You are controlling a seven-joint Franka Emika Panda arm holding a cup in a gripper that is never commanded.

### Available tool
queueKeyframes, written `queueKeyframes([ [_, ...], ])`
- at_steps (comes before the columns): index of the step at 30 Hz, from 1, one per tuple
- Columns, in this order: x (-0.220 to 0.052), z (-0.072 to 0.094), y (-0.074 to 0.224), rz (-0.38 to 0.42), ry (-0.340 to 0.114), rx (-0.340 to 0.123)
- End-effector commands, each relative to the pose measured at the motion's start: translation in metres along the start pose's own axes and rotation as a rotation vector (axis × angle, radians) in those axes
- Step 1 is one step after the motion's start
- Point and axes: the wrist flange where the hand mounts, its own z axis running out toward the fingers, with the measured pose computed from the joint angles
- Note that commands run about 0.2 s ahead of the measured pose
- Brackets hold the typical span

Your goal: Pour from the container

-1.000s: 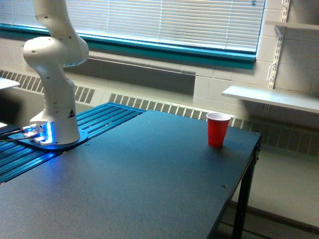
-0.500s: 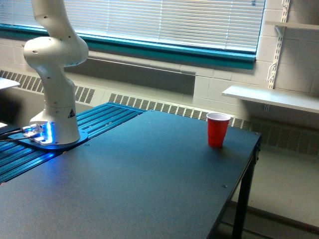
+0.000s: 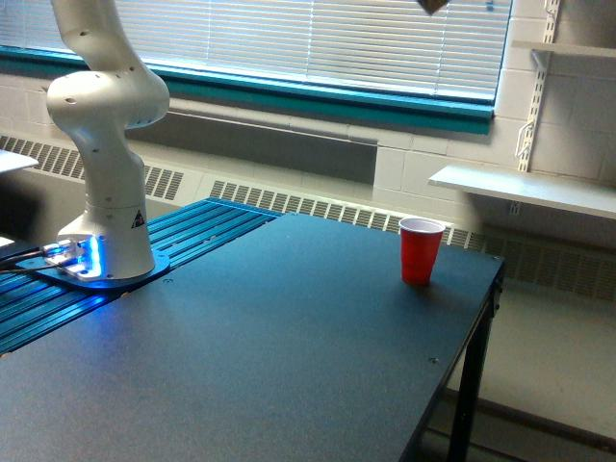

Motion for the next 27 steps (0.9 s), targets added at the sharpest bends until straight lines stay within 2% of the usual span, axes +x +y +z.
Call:
queueKeyframes([
  [1,-0.033,0.005,-0.017,-0.113,-0.037,0.021],
  [12,-0.086,0.027,-0.031,-0.206,-0.125,0.026],
  [18,-0.112,0.040,-0.035,-0.216,-0.184,0.040],
  [27,-0.147,0.061,-0.034,-0.255,-0.251,0.006],
])
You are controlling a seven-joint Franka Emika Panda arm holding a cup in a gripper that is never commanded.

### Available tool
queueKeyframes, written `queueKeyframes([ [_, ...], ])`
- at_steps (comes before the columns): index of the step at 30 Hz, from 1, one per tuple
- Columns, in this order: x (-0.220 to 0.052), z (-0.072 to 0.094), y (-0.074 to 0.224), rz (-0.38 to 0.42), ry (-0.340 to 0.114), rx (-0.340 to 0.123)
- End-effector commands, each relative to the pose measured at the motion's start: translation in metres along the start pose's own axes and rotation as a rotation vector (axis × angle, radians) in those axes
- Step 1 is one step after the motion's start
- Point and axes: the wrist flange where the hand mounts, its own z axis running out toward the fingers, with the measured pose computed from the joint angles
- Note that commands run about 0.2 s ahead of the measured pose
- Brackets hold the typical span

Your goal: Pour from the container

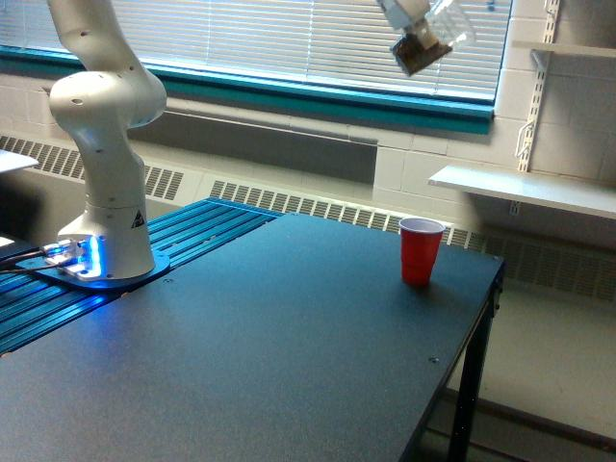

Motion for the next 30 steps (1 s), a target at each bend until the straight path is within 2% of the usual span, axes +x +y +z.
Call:
queueKeyframes([
  [1,-0.019,0.017,-0.006,-0.047,-0.044,-0.009],
  [12,-0.045,0.048,-0.007,-0.058,-0.123,-0.054],
  [17,-0.054,0.061,-0.007,-0.044,-0.161,-0.061],
  [30,-0.083,0.091,0.002,-0.044,-0.233,-0.109],
])
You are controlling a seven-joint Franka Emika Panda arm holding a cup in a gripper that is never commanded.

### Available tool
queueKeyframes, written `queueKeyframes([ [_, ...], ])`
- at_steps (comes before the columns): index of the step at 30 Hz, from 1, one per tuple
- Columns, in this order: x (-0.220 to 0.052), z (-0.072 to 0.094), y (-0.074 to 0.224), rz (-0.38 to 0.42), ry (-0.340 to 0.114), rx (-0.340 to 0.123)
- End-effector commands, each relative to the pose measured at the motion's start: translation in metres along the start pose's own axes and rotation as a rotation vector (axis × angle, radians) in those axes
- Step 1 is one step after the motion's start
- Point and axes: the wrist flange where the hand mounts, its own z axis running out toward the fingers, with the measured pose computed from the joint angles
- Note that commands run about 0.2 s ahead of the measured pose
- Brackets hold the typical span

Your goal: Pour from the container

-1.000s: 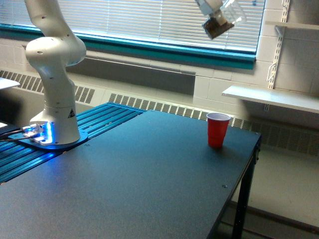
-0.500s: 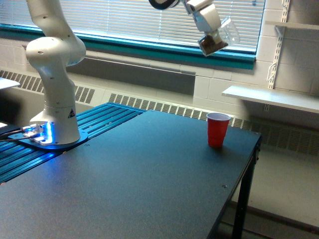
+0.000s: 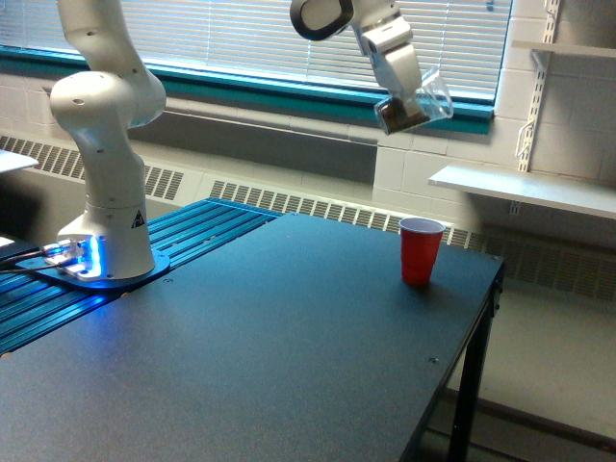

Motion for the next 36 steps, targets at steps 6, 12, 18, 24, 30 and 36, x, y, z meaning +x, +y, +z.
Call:
queueKeyframes([
  [6,-0.022,0.026,0.001,0.003,-0.067,-0.036],
  [12,-0.030,0.037,0.003,-0.004,-0.098,-0.064],
  [18,-0.035,0.048,0.004,-0.001,-0.120,-0.087],
  [24,-0.039,0.059,0.006,-0.004,-0.147,-0.105],
  [30,-0.040,0.068,0.005,-0.003,-0.166,-0.127],
  [36,-0.041,0.077,0.004,-0.003,-0.180,-0.144],
])
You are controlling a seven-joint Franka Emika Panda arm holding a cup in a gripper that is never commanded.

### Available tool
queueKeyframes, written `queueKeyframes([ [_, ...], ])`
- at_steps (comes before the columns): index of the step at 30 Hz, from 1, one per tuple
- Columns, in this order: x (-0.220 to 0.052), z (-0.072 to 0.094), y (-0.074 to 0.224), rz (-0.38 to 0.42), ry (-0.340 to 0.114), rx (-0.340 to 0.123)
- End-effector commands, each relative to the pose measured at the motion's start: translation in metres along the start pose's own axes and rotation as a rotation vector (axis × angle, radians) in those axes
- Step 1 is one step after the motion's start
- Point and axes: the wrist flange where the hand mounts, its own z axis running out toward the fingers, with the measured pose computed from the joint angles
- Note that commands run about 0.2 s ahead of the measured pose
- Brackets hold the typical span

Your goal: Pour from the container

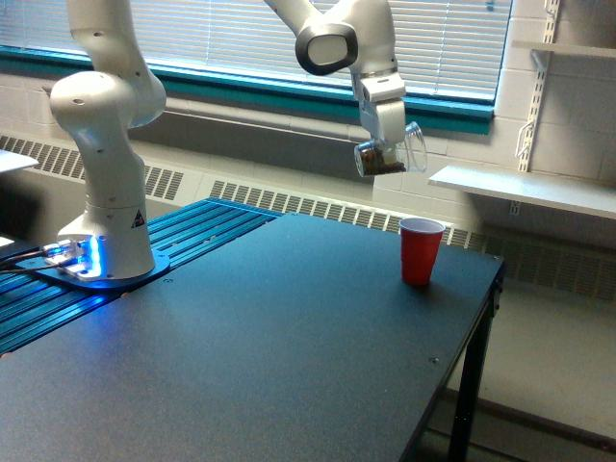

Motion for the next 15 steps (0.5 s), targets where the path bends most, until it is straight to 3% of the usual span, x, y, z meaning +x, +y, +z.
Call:
queueKeyframes([
  [1,0.004,0.003,-0.004,0.023,-0.007,-0.012],
  [15,0.001,0.017,-0.011,-0.006,-0.048,-0.050],
])
